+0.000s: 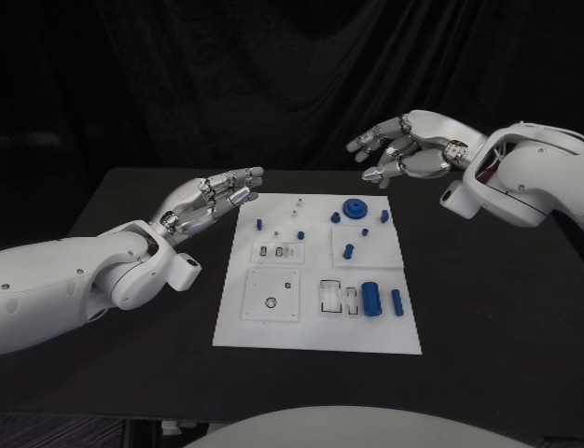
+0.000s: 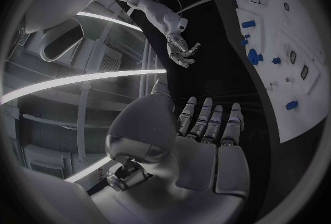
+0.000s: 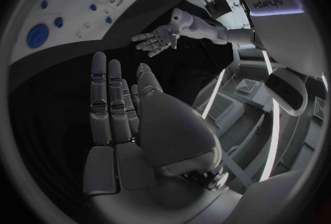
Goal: Assemble the parts on the task board
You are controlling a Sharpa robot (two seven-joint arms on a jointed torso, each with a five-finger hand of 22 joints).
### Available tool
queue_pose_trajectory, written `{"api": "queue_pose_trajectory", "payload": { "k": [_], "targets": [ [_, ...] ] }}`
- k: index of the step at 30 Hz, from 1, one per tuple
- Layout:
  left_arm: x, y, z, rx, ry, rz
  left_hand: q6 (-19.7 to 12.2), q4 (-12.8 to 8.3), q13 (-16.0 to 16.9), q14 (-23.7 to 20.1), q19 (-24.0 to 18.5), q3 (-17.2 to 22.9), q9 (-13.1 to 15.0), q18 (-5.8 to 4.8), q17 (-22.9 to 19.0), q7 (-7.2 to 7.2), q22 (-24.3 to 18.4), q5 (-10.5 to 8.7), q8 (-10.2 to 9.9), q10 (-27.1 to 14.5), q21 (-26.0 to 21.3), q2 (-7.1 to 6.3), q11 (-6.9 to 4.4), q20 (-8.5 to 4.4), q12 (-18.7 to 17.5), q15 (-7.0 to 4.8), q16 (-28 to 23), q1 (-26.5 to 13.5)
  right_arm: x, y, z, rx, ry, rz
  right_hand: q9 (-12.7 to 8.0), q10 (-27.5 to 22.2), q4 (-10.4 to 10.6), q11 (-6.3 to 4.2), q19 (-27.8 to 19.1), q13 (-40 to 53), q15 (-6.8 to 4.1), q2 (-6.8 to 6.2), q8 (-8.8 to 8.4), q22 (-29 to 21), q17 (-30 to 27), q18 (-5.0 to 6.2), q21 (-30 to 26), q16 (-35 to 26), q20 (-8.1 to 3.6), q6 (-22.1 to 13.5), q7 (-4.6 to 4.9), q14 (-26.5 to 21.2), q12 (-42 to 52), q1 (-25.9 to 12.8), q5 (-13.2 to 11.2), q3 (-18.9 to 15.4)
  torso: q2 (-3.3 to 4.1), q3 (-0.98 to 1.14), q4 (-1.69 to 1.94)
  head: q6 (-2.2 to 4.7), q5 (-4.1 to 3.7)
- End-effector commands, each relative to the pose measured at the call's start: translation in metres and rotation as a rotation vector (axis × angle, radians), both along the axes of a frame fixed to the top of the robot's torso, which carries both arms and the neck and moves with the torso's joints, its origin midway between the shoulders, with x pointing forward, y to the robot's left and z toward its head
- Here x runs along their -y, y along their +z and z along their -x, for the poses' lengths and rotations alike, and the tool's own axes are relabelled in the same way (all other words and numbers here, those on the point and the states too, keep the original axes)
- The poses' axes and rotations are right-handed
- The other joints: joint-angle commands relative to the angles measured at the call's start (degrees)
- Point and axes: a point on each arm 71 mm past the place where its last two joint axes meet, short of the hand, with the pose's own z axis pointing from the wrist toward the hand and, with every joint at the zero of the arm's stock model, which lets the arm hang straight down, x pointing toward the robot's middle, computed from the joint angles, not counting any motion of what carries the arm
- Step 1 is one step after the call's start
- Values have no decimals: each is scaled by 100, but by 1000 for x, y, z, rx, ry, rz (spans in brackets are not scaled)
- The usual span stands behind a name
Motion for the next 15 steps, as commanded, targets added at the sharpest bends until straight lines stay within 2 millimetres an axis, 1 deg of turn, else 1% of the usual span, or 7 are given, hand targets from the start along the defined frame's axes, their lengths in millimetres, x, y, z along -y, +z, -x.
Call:
{"api": "queue_pose_trajectory", "payload": {
  "k": [1,6,9,12,13,14,15],
  "targets": [
    [-3,16,7,157,-15,63,186,-2,15,130,97,2,18,68,-2,21,21,78,56,127,82,10,-33,-4,99,6,50,124,-6,4,-3,157,-32,365,-9,-19,-51,-61,-19,7,-31,-96,-148,42,22,32,32,-117,-49,-111,-197,58,-145,46,-5,146,173,-51,79,-22,0],
    [-9,23,12,169,0,63,239,-6,11,155,124,11,18,66,-11,30,24,146,58,151,105,29,-54,-2,70,8,47,182,-16,21,-3,266,-5,571,23,136,-53,-157,27,18,-94,-162,-155,133,85,41,134,-182,-104,165,-291,217,-213,-20,-62,290,252,-86,131,-61,10],
    [-9,27,11,176,5,59,269,-5,-5,38,107,14,14,62,-55,22,14,254,45,130,100,33,-132,-7,-76,12,-47,254,-22,32,-1,324,33,700,149,216,-44,-254,81,15,-175,-183,58,225,166,51,239,-193,-195,873,-65,352,-305,-71,-44,415,321,-129,181,-93,29],
    [-4,32,5,186,1,55,272,-2,-13,-19,91,11,12,59,-74,29,7,264,36,95,93,37,-157,-2,-160,27,-91,273,-24,40,2,381,79,865,6,136,-44,-832,258,20,-469,-195,-401,431,420,59,499,73,-411,118,-501,676,-502,-215,-14,602,413,-179,225,-55,10],
    [-2,34,4,190,-1,54,271,-3,-13,-23,87,13,11,58,-77,29,5,274,33,91,91,40,-164,-1,-174,29,-98,282,-25,42,3,409,93,912,0,125,-48,-839,261,25,-496,-191,-453,481,487,50,548,140,-442,32,-641,687,-533,-242,24,661,431,-187,231,-40,3],
    [1,35,2,193,-4,54,275,-4,-12,-28,84,16,11,58,-80,32,4,289,30,91,91,45,-168,-1,-182,30,-106,295,-25,45,4,437,105,942,36,193,-20,-811,393,35,-519,-208,-410,603,664,39,704,387,-471,276,-988,873,-550,-377,-49,725,463,-196,239,-25,-3],
    [2,36,1,195,-6,55,279,-5,-12,-25,83,18,11,58,-80,32,3,295,30,91,90,47,-169,-1,-186,31,-106,300,-25,46,4,456,111,953,36,203,-17,-814,418,35,-521,-212,-415,626,697,38,734,428,-476,276,-1025,892,-557,-400,-61,740,497,-204,247,-15,-12]
  ]
}}
